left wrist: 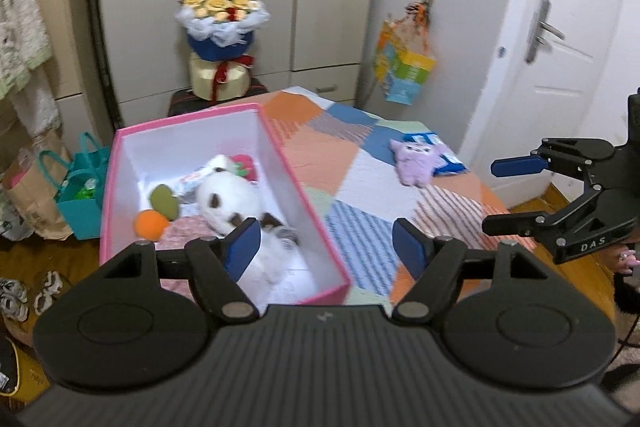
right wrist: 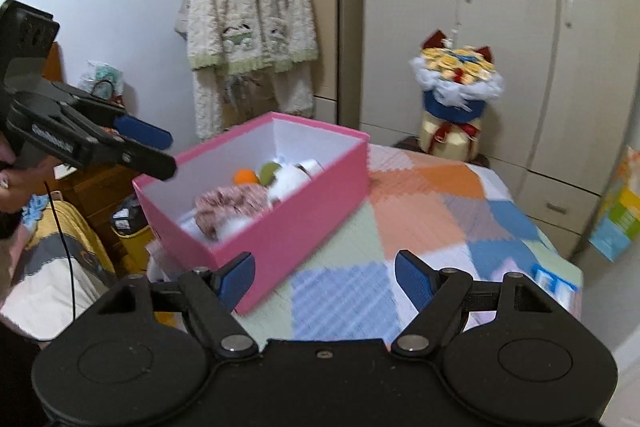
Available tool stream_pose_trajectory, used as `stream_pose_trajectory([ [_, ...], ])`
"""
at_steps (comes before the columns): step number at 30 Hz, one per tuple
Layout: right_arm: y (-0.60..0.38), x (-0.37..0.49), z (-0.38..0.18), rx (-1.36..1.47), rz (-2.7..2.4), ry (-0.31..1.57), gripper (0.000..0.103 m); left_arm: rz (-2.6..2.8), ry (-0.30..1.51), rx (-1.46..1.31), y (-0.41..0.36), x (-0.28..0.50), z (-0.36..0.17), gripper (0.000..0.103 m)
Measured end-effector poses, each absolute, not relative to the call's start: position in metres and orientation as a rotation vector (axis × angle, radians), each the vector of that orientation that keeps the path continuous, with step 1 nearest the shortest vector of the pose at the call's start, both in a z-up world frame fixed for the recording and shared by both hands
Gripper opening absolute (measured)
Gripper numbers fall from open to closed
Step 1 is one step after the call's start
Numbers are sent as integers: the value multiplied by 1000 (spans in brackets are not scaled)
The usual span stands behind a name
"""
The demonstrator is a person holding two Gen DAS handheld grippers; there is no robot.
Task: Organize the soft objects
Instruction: 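Move both tools toward the purple plush toy on the quilt, then close both tools on the purple plush toy from either side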
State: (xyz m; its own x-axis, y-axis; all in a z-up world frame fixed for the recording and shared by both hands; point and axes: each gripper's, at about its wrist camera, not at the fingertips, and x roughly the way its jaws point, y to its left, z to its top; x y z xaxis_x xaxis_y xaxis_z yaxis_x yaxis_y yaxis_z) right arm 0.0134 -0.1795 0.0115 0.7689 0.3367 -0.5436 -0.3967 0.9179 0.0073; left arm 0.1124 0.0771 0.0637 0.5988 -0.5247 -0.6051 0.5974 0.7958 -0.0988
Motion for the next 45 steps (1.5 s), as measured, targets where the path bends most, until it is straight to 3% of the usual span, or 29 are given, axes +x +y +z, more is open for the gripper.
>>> stream_pose_trajectory([
  [11,-234,-6,-22,-105,292,603,81,-816,757,143,-6,112,35,72],
  [25,-272,48,-89,-69,220,623,81,-850,819,132,-108,156,-7,72],
  [35,-283,107,-115,-126,136,644,82,-704,795,-11,-157,220,-48,70],
  [45,-280,143,-123,-97,142,676,82,-613,947,-241,-185,285,-88,65],
])
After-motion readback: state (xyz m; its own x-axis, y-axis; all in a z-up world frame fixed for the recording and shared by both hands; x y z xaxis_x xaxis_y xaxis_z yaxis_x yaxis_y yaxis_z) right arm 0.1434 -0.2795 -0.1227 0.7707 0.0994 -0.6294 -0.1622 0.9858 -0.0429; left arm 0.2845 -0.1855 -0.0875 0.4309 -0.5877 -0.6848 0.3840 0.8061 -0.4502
